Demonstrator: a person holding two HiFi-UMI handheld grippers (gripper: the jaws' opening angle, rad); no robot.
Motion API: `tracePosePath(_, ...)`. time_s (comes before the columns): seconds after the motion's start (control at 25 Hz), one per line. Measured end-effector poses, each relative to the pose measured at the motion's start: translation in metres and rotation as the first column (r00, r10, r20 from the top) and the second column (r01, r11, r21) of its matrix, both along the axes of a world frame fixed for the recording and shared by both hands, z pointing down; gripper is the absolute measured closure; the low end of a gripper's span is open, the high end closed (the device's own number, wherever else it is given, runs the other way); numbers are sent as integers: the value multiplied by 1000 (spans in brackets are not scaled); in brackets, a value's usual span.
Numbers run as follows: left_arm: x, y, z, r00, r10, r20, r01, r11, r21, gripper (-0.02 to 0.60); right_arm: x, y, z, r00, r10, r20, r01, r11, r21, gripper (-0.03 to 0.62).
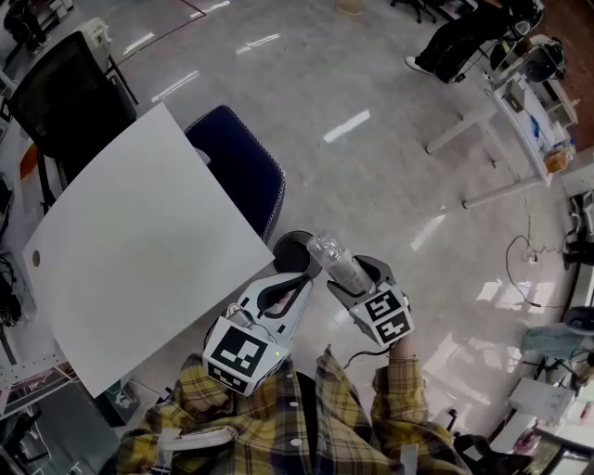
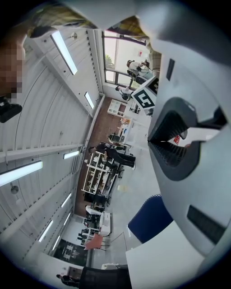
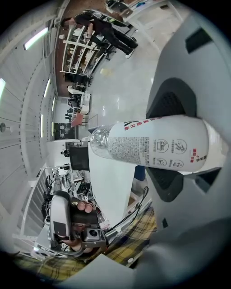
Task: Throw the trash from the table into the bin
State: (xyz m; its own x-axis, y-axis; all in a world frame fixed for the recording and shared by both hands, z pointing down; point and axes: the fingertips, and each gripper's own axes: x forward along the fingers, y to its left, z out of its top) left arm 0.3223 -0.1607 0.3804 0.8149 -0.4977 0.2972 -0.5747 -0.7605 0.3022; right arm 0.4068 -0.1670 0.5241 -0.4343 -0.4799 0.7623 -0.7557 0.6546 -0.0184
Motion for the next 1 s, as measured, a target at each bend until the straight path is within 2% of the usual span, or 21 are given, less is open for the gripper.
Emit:
tracePosePath(0.16, 7, -12, 16, 1000, 15, 26, -15, 1000, -27, 574, 3, -21, 17, 999, -34, -18, 34, 999, -37, 281)
tracePosePath(0.28, 16, -16, 22, 999, -9, 35, 11, 999, -49, 574, 10, -28, 30, 996, -80, -23, 78, 994, -78, 281)
tracePosePath(0.48, 25, -26, 31, 993, -112, 43, 115, 990, -75, 574, 14, -36, 52, 981, -191, -23, 186, 973, -138, 281)
tracePosePath(0.6, 30, -34, 35, 977, -208, 46, 211, 974, -84, 573, 17, -41, 61, 962, -272, -18, 266, 951, -160, 281)
tracePosePath(0.76, 39, -42, 39, 933, -352, 69, 357, 931, -75, 574, 23, -45, 70, 920, -390, 20, 387, 904, -183, 281)
tracePosePath(0.88, 46, -42, 43, 880, -469, 76, 474, 878, -73, 574, 26, -45, 74, 871, -490, 36, 487, 851, -196, 281)
tracePosePath(1.0, 59, -38, 48, 831, -551, 77, 556, 826, -92, 574, 33, -45, 78, 829, -557, 45, 553, 808, -204, 281)
